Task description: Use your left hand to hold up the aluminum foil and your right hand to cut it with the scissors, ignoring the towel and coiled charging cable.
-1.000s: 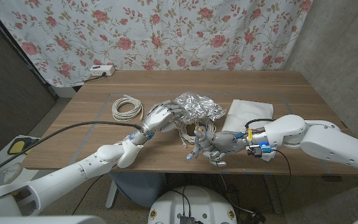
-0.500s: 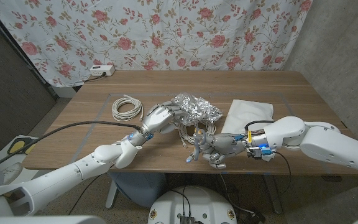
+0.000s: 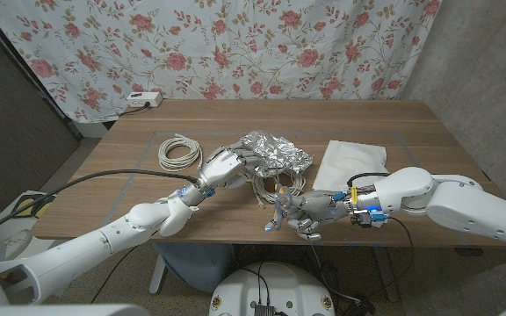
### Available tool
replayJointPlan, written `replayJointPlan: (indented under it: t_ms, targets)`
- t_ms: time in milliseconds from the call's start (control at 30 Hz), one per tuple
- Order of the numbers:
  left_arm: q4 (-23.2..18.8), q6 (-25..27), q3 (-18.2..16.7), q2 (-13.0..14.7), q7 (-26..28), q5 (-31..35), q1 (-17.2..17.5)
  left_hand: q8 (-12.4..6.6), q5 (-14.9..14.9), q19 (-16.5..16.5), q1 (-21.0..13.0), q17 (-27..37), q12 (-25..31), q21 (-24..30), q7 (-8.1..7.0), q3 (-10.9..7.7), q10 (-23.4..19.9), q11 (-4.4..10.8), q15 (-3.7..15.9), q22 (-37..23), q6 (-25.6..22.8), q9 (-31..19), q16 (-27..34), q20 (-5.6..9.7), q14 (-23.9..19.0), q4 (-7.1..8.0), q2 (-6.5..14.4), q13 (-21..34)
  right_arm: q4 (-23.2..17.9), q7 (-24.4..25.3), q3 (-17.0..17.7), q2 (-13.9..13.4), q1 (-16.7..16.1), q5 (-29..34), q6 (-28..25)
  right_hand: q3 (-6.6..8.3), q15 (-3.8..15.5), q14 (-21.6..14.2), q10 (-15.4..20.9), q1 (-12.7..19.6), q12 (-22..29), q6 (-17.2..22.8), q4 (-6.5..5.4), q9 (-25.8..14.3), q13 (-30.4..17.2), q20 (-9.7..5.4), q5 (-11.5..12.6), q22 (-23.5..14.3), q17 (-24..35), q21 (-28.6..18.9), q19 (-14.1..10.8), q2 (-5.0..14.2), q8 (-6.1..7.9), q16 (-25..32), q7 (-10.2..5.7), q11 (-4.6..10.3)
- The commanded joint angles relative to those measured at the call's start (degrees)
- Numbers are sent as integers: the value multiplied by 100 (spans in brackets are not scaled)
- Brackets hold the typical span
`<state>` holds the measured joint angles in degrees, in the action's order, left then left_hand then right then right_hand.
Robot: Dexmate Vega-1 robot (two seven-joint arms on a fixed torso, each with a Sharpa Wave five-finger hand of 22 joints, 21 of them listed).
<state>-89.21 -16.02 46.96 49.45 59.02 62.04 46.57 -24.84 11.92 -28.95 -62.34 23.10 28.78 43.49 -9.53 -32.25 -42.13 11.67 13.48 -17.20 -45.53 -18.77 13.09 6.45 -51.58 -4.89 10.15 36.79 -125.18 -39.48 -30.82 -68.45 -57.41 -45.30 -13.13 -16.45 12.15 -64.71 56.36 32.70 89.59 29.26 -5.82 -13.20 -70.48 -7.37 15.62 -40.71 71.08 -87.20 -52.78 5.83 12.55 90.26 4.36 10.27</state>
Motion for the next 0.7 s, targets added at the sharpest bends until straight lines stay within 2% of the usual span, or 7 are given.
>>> replayJointPlan:
  t_ms: [33, 267, 300, 433, 467, 533, 700]
  targets:
    - [-30, 42, -81, 44, 99, -31, 102, -59, 34, 15, 65, 16, -22, 67, -3, -34, 15, 23, -4, 8, 3, -20, -33, -13, 50, 16, 10, 20, 129, 50, 55, 91, -87, -198, 96, 126, -6, -79, 29, 280, -31, 618, 81, -17, 21, -141, -66, -46, 19, -47, -55, 135, 62, -3, 531, 42]
    - [13, -2, -86, 27, 99, -56, 87, -57, 39, 22, 64, 16, -26, 86, 2, -38, 11, 24, -3, 29, 23, -19, -40, -8, 49, 18, 15, 25, 243, 77, 67, 166, -171, -359, 139, 389, -2, -104, 107, 875, -17, 977, 357, -37, 8, -182, -258, -114, 19, -81, -22, 324, 170, -7, 387, 59]
    - [19, -11, -82, 23, 92, -52, 79, -60, 40, 22, 64, 16, -26, 90, -4, -39, 9, 24, -4, 32, 17, -19, -41, -4, 49, 18, 16, 27, 265, 49, 65, 180, -172, -369, 161, 488, -3, -104, 105, 1073, -9, 1027, 458, -46, -4, -185, -301, -140, 19, -87, -2, 364, 176, -10, 359, 57]
    - [56, -37, -61, -11, 85, -41, 50, -63, 42, 25, 66, 17, -34, 101, 3, -41, 14, 25, -4, 44, 16, -17, -44, -3, 46, 20, 17, 26, 302, 73, 92, 188, -220, -444, 184, 718, -1, -103, 159, 1448, 3, 1333, 653, -77, -9, -217, -373, -194, 16, -98, 52, 420, 242, -26, 262, 70]
    - [65, -42, -56, -20, 88, -38, 42, -63, 43, 27, 66, 17, -35, 104, 0, -41, 14, 25, -5, 47, 17, -16, -44, -2, 44, 21, 18, 26, 303, 96, 101, 183, -237, -439, 199, 852, -1, -95, 176, 1644, 19, 1478, 756, -101, -22, -236, -373, -214, 14, -95, 98, 446, 274, -34, 218, 74]
    - [80, -63, -43, -36, 88, -33, 21, -62, 43, 27, 68, 17, -36, 109, 6, -41, 12, 25, -5, 52, 23, -15, -45, -3, 43, 23, 18, 28, 295, 132, 118, 171, -259, -456, 194, 1008, 0, -84, 206, 1844, 29, 1647, 862, -142, -25, -272, -364, -264, 12, -110, 143, 467, 321, -44, 119, 83]
    - [123, -119, -2, -83, 88, -12, -42, -66, 46, 32, 72, 17, -43, 128, 3, -42, 11, 24, -4, 72, 21, -12, -51, -1, 42, 27, 17, 29, 276, 173, 146, 148, -273, -480, 164, 1365, 1, -62, 243, 2156, 30, 1959, 1014, -311, -27, -320, -339, -334, 8, -125, 209, 491, 437, -69, 8, 87]
